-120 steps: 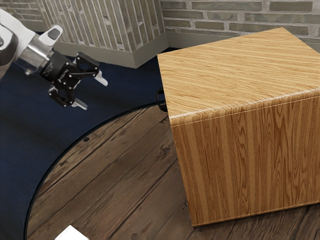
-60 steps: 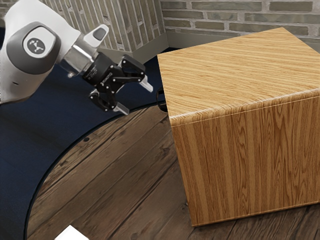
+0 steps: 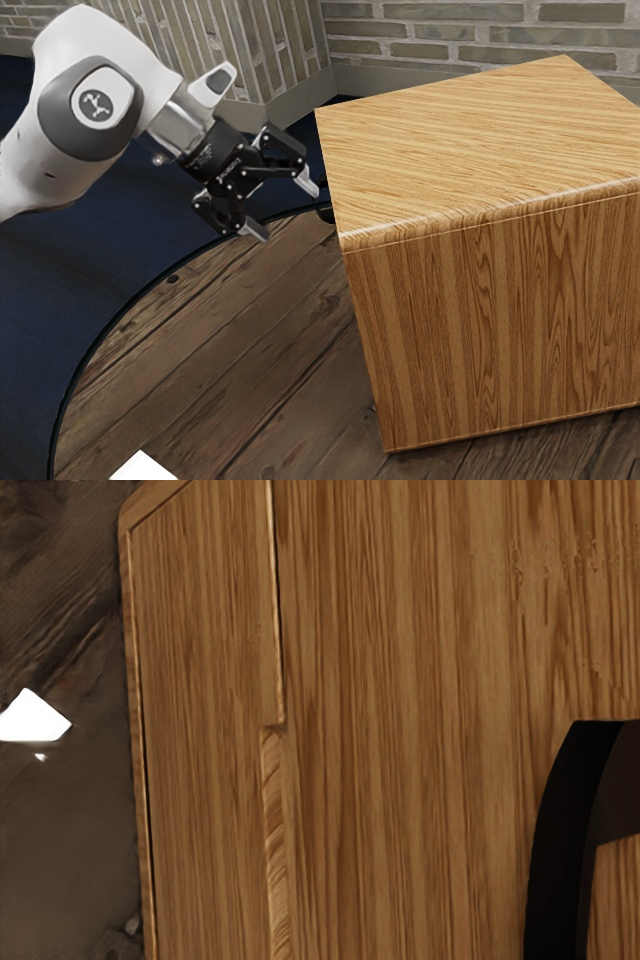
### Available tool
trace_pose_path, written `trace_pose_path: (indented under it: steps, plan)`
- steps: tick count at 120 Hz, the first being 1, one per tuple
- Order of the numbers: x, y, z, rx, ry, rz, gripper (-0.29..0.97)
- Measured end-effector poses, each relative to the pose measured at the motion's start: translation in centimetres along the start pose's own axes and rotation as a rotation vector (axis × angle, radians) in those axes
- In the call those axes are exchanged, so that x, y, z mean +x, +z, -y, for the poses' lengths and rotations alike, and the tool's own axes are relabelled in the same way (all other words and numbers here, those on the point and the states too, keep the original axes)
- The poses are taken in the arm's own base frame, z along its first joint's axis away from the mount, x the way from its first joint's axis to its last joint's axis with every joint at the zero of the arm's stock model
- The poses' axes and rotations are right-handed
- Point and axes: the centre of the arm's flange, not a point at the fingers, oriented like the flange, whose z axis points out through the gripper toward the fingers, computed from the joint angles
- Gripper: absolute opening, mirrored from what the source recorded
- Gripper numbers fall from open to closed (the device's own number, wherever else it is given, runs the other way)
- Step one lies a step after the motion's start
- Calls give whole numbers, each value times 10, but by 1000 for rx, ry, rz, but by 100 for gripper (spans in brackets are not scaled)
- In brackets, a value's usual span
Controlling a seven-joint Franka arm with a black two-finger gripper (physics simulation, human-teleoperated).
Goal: Pull the drawer handle with one arm to open the drawer
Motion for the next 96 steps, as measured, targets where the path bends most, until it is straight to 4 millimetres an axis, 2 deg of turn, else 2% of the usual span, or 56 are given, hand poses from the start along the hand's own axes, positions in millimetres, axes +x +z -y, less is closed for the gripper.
trace_pose_path:
  steps: [13,26,54,62,79,90,96]
  plan:
    - [-3,10,-3,9,3,7,68]
    - [-7,11,-4,10,4,11,68]
    - [-7,-1,20,34,-16,3,68]
    - [-11,-23,33,46,-14,-12,68]
    - [-23,-96,76,145,-23,-65,68]
    - [-40,-125,92,246,-25,-77,68]
    - [-47,-133,98,288,-33,-73,68]
